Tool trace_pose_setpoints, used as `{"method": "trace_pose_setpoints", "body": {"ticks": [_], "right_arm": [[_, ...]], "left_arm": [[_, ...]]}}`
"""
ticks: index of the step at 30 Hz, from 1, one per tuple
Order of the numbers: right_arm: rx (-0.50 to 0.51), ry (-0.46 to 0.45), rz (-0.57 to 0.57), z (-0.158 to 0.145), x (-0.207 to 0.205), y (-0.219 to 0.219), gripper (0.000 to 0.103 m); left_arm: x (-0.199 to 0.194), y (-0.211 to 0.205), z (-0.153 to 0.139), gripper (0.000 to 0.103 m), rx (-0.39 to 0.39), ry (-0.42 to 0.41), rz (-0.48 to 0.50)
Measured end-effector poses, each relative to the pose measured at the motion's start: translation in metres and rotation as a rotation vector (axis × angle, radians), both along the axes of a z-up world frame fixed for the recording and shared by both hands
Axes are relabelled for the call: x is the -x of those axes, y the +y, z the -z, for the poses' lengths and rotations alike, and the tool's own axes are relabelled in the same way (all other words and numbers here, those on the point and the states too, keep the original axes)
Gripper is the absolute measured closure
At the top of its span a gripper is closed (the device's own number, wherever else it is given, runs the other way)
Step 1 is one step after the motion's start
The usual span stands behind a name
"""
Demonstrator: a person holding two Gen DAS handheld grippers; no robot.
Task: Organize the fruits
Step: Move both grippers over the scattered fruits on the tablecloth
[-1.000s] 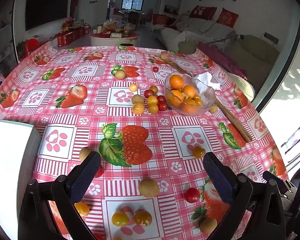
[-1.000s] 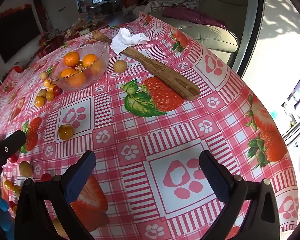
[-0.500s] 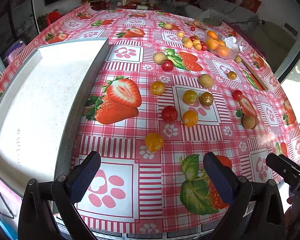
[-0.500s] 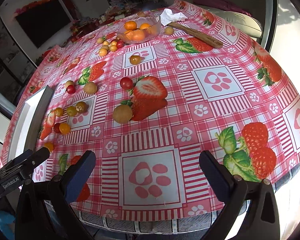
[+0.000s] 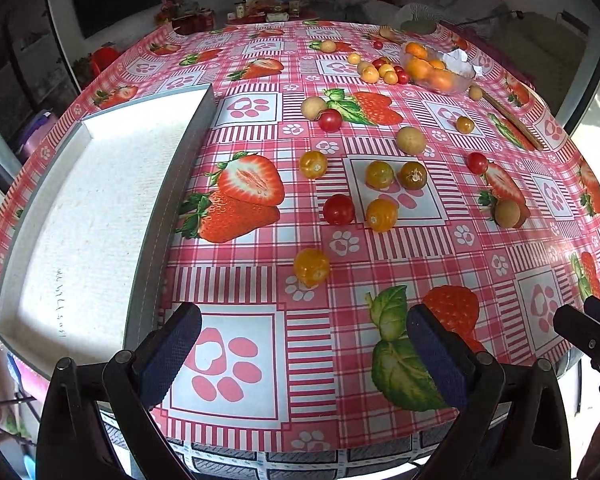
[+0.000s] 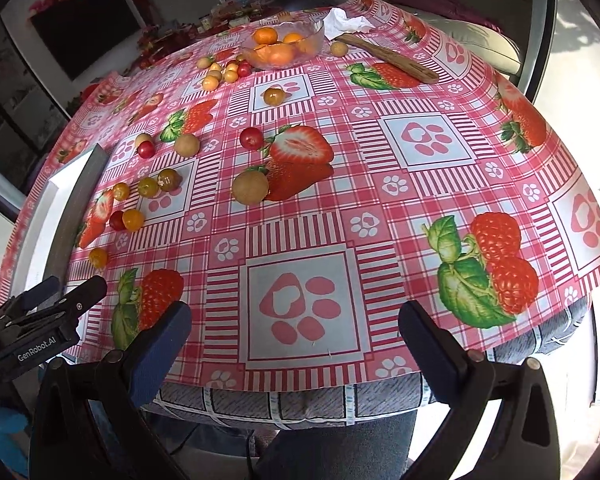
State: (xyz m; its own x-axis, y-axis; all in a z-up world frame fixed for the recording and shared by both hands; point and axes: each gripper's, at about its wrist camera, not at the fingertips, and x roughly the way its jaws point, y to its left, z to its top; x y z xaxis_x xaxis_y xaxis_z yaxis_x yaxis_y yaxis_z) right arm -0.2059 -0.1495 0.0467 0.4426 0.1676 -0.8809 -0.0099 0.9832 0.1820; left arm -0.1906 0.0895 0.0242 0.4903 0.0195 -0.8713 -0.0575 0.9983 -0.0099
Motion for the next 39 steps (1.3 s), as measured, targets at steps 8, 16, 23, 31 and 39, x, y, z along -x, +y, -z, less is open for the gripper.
{"method": "trace_pose_setpoints", "body": {"ticks": [8,16,23,31,39], "right_arm": [[0.016,0.001,-0.018,-0.002,0.001,0.008,0.000],[0.015,0.006,-0.025,-0.002,0.000,0.010,0.000],[0.022,0.010,-0.033,0.000,-0.002,0.013,0.000],[0.043,0.009,-0.053,0.004,-0.015,0.018,0.000],[0.062,-0.018,-0.074,0.005,-0.039,0.027,0.001]], "left_arm": [[0.003,0.002,0.000,0.000,0.003,0.007,-0.006],[0.004,0.006,0.002,0.000,0.000,0.016,-0.022],[0.002,0.006,0.004,0.000,-0.010,0.016,-0.021],[-0.010,0.005,0.009,0.000,-0.041,-0.006,-0.009],[-0.024,-0.001,0.018,0.000,-0.057,-0.014,0.014]]}}
